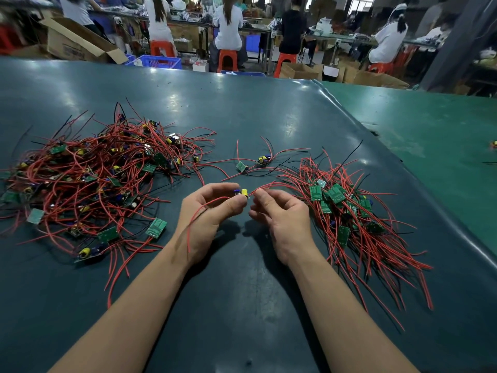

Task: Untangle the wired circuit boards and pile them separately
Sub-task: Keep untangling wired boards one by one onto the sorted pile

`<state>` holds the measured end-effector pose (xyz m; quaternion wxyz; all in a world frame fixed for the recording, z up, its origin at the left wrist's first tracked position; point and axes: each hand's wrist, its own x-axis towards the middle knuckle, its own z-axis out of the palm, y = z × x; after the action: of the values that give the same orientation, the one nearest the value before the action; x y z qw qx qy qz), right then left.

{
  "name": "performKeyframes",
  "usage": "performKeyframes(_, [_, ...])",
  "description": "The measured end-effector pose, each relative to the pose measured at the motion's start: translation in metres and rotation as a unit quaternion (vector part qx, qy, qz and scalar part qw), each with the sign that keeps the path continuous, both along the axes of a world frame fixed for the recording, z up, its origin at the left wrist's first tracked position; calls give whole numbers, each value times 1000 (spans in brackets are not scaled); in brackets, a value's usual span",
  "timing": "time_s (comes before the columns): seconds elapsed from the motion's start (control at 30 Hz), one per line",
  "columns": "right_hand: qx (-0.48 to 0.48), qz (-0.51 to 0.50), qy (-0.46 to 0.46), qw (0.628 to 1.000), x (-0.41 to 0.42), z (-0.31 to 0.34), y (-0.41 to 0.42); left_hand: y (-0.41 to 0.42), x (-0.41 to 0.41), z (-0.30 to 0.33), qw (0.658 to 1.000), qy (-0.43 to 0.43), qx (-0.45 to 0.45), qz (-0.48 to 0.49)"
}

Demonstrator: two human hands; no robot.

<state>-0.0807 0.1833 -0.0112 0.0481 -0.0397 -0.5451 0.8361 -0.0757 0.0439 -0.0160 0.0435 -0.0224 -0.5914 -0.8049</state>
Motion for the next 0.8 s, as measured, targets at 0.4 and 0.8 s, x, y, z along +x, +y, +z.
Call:
performKeyframes(0.4, [24,-163,38,986,-6,3,7,6,6,6,996,58,-64,16])
performKeyframes(0.8, [342,-316,184,866,-5,-8,15,-3,8,5,998,61,-35,-3])
